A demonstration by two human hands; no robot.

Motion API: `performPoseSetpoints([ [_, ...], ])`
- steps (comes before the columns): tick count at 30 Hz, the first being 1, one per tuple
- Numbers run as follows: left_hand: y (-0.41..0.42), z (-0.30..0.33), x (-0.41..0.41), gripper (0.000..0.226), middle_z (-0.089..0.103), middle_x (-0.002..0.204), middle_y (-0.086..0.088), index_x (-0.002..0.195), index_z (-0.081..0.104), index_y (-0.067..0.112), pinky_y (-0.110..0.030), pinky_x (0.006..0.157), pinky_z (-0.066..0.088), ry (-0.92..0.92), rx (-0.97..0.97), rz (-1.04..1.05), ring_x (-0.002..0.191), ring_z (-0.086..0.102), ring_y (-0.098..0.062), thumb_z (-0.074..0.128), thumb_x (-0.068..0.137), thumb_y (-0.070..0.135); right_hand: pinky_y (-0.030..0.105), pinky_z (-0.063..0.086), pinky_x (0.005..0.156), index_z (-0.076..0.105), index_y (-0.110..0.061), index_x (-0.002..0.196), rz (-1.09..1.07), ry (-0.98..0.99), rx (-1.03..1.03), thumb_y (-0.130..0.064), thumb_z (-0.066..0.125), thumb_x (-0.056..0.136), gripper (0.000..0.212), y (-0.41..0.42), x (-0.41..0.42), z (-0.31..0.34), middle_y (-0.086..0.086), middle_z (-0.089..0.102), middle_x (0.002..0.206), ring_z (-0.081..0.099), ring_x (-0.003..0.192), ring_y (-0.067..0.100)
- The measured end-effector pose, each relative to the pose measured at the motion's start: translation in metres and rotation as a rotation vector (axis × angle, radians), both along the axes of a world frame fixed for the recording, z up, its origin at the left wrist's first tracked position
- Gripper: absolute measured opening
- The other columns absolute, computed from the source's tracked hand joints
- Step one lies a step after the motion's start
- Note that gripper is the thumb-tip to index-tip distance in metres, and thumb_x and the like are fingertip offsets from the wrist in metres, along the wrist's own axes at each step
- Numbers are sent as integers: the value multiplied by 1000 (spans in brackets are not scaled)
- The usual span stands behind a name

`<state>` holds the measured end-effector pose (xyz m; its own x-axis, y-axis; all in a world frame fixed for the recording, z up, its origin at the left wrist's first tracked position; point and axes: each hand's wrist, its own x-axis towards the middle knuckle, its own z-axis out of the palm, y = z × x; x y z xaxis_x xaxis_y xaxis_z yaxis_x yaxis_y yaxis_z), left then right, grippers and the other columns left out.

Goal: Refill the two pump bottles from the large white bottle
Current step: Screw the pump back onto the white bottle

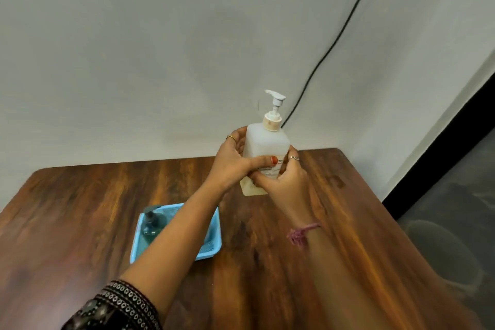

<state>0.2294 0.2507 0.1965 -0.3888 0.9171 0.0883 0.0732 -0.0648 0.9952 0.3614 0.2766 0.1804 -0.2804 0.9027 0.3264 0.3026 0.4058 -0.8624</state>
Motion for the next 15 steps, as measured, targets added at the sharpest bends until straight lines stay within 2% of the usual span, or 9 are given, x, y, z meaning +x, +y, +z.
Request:
performPoseSetpoints([
  [2, 26, -4, 26, 90, 60, 124, 6, 130, 46, 23, -34, 96, 51, 24, -11, -20, 114, 58, -11, 91, 51, 26, 22, 57, 67, 45, -20, 127, -23, -12, -14, -40, 83, 63, 77, 24, 24, -4, -5, 63, 107, 64, 92, 9],
  [7, 96, -18, 92, 82, 56, 125, 11, 129, 43, 29, -30, 96, 49, 71, -33, -103, 114, 55, -7, 89, 61, 24, 11, 51, 64, 48, -14, 121, -77, -24, -94, -28, 85, 61, 72, 98, 87, -22, -3, 64, 106, 64, 94, 11],
  [9, 123, -26, 113, 84, 55, 128, 11, 132, 43, 28, -33, 98, 49, 89, -51, -137, 116, 55, -6, 88, 62, 29, 3, 46, 59, 49, -14, 118, -100, -71, -106, -23, 86, 61, 69, 133, 111, -27, -2, 63, 105, 63, 92, 12],
  [11, 145, -34, 127, 94, 48, 142, 5, 142, 38, 20, -37, 104, 45, 130, -91, -133, 126, 49, -10, 86, 63, 35, 2, 45, 59, 50, -13, 118, -137, -104, -115, -20, 86, 58, 70, 168, 131, -32, 2, 62, 108, 61, 95, 16],
  [13, 163, -45, 137, 92, 44, 146, 2, 144, 36, 17, -38, 108, 40, 148, -133, -107, 131, 45, -13, 83, 68, 36, 16, 52, 72, 51, -13, 116, -168, -136, -100, -28, 88, 54, 73, 208, 147, -44, 5, 59, 110, 59, 99, 20],
  [15, 174, -57, 142, 79, 51, 139, 2, 140, 43, 17, -37, 106, 43, 142, -154, -85, 125, 50, -12, 81, 72, 34, 35, 56, 80, 50, -16, 115, -185, -140, -126, -39, 87, 50, 78, 241, 157, -59, 5, 58, 110, 59, 101, 22],
])
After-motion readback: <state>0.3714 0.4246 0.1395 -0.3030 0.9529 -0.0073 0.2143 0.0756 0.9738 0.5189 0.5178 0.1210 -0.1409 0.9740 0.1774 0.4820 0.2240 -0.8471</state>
